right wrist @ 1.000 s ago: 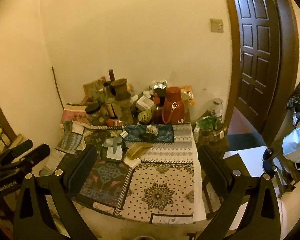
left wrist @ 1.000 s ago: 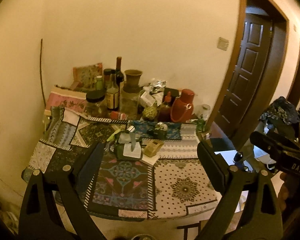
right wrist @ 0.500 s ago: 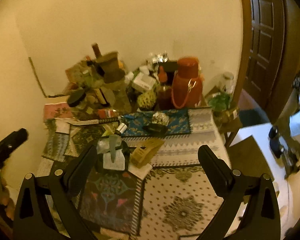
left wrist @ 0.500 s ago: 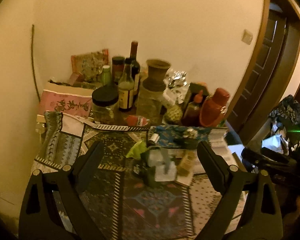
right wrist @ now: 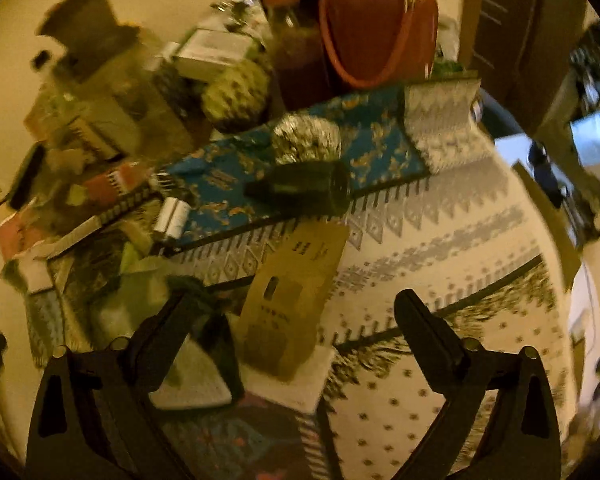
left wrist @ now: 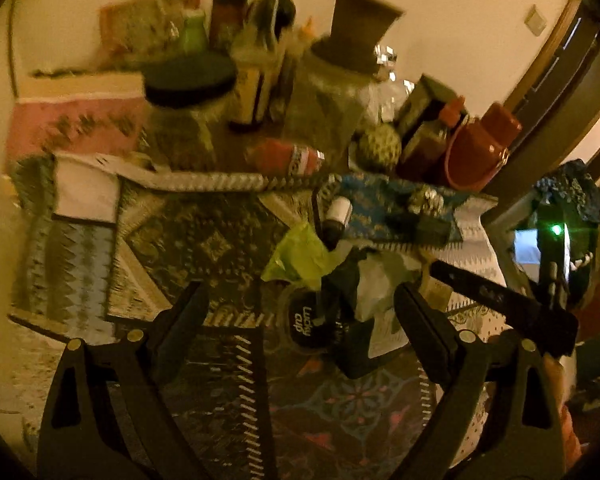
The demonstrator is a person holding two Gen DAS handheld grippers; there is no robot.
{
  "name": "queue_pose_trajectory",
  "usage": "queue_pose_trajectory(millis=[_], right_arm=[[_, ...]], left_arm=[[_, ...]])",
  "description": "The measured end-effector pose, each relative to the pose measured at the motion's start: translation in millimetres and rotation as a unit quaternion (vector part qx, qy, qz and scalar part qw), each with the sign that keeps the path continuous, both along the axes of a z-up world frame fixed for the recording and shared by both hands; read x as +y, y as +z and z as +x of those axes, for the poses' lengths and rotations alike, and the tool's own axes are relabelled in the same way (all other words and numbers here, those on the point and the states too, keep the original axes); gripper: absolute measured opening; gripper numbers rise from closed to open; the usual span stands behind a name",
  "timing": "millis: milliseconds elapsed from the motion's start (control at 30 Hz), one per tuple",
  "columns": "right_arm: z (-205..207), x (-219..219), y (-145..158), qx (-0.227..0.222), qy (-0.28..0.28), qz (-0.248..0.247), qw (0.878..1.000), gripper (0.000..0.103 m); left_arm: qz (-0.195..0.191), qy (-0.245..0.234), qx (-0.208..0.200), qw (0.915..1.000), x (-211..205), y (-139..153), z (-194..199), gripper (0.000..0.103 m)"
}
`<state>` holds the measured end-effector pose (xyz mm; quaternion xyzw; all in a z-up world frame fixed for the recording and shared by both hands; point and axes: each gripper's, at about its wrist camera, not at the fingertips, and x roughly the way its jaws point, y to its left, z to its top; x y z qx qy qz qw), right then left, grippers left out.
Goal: Collect trash
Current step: 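Grasp the tan cardboard box with the right tool while the left tool grasps the green bag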
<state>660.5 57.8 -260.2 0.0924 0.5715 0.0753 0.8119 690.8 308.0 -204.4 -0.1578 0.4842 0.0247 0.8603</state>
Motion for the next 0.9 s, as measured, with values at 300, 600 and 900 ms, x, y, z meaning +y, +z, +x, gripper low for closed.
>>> queue_pose_trajectory(millis=[300, 600, 900], right_arm=[[-0.1, 2.6, -20.1, 0.018, 0.019, -0.034, 0.999, 0.038], [-26.2, -24.7, 3.6, -0.010, 0.036, -0.026, 0.999, 0.035], [-42.4, -33.9, 33.5, -0.049, 0.062, -0.025, 0.997, 0.035]], left_arm=[[-0.077, -0.040, 0.062, 0.9942, -16.8, -57.8, 29.7, 0.085], [-0.151, -0.050, 0.078, 0.9842, -30.9, -81.0, 45.7, 0.079], [-0.142, -0.064, 0.067, 0.9855, -54.8, -69.7, 45.2, 0.019]])
